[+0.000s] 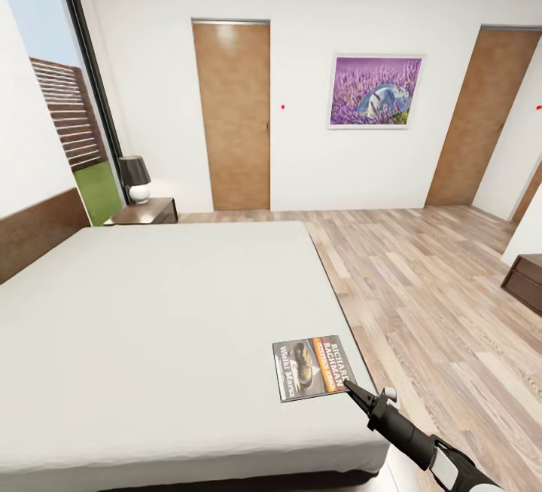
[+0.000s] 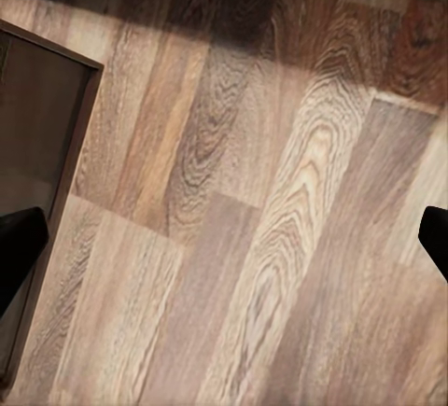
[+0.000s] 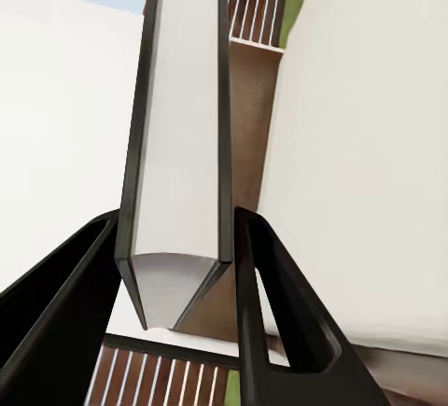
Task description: In the bedroom, move the book from the bed onto either nightstand, and place the two sandals side by side next to the bed.
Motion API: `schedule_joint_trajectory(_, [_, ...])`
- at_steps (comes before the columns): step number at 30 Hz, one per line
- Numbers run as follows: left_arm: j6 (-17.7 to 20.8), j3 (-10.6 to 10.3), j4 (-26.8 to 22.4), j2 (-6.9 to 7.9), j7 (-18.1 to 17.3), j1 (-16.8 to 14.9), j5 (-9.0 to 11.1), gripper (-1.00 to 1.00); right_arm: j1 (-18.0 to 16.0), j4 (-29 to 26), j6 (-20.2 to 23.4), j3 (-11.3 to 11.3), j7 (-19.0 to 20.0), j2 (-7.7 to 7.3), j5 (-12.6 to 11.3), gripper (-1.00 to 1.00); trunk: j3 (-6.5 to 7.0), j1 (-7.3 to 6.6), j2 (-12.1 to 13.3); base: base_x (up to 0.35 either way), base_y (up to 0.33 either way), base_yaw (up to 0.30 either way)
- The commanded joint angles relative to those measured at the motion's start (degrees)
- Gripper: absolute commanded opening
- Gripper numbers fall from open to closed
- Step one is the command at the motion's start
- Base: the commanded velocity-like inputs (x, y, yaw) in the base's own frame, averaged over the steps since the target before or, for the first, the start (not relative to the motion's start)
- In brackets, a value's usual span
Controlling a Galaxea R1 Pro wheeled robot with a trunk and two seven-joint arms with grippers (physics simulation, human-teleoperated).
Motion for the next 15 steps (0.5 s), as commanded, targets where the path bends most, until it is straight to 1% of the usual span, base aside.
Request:
schedule_joint_trajectory(1, [-0.13,-0.45,0.07,0.0,-0.3,-0.04,0.6,1.0,-0.02,0.03,0.59,0.27,0.09,-0.03,-0.47,-1.0,0.13,-0.23,0.38,0.0,0.0,0.0])
schedule_joint_trajectory(10, [-0.09,-0.45,0.07,-0.15,-0.3,-0.04,0.6,1.0,-0.02,0.04,0.62,0.27,0.09,-0.08,-0.47,-1.0,1.73,-2.21,3.99,0.0,0.0,0.006])
schedule_joint_trajectory(15, [-0.09,-0.45,0.07,-0.29,-0.3,-0.04,0.6,1.0,-0.02,0.05,0.56,0.26,0.16,-0.06,-0.47,-1.0,2.49,-3.3,6.0,0.0,0.0,0.098])
